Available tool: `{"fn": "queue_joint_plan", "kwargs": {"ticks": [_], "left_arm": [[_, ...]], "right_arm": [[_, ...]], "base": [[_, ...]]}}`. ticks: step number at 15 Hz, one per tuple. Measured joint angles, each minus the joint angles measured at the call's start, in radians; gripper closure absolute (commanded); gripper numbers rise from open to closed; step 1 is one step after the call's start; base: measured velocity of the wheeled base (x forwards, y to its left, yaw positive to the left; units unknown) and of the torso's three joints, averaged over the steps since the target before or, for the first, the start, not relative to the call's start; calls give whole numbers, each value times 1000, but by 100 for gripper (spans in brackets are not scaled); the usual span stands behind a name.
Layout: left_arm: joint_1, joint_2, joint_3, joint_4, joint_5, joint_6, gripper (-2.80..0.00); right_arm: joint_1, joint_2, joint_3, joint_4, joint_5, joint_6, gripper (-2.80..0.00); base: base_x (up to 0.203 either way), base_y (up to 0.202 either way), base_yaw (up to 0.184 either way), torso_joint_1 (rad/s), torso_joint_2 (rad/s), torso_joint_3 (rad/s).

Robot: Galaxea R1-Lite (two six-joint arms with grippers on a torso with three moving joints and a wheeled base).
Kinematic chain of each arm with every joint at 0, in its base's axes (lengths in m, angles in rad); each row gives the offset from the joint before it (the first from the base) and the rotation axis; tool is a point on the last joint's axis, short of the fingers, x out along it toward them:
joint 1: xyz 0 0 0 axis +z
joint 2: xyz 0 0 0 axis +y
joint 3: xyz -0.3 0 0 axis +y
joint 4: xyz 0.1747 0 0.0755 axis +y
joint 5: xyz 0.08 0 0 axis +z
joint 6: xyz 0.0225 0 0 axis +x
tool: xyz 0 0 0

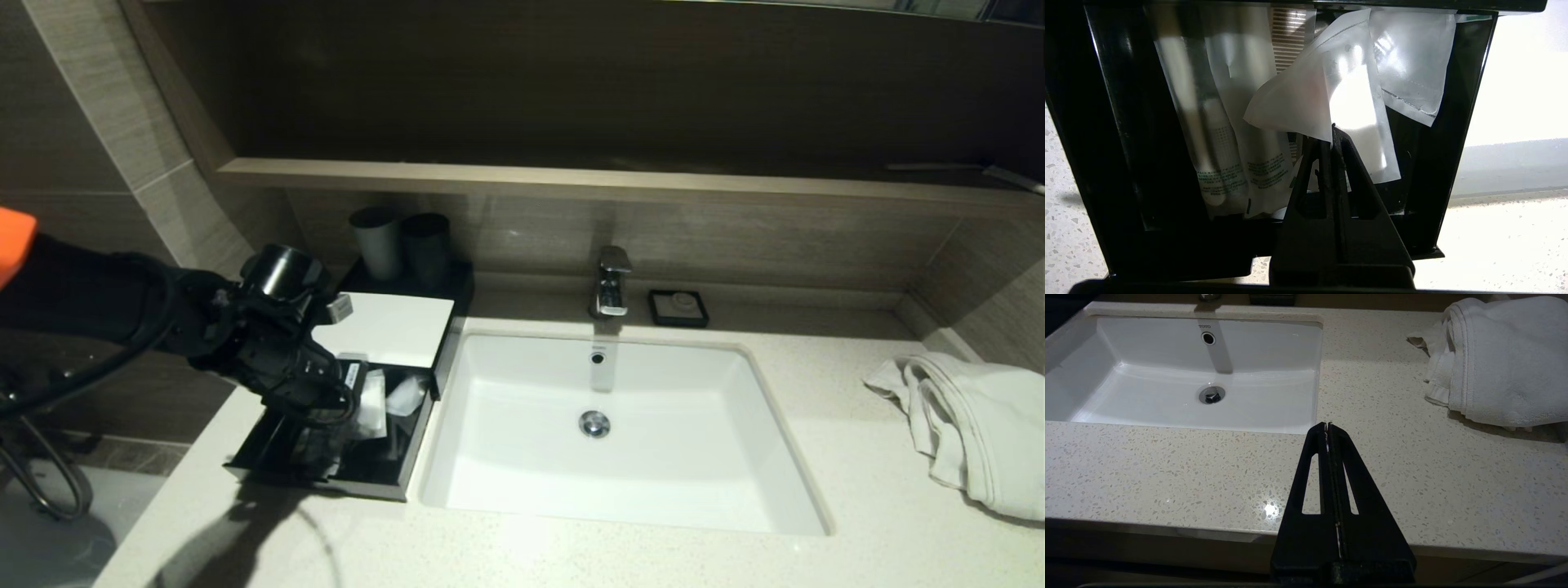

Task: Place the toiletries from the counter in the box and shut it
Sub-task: Place the bathroom toiletry into the drawer

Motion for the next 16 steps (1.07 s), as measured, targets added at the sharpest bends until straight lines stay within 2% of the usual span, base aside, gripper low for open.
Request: {"fn": "queue_joint_plan", "kwargs": {"ticks": [14, 15, 16], "left_arm": [[-3, 68, -24, -14, 0, 40, 0], [-3, 69, -26, -13, 0, 40, -280], [-3, 69, -32, -12, 0, 39, -280]], "right_arm": [[0, 0, 0, 0, 0, 0, 0], [0, 0, 0, 0, 0, 0, 0], [0, 0, 0, 0, 0, 0, 0]], "base": [[0, 0, 0, 0, 0, 0], [0, 0, 0, 0, 0, 0], [0, 0, 0, 0, 0, 0]]}}
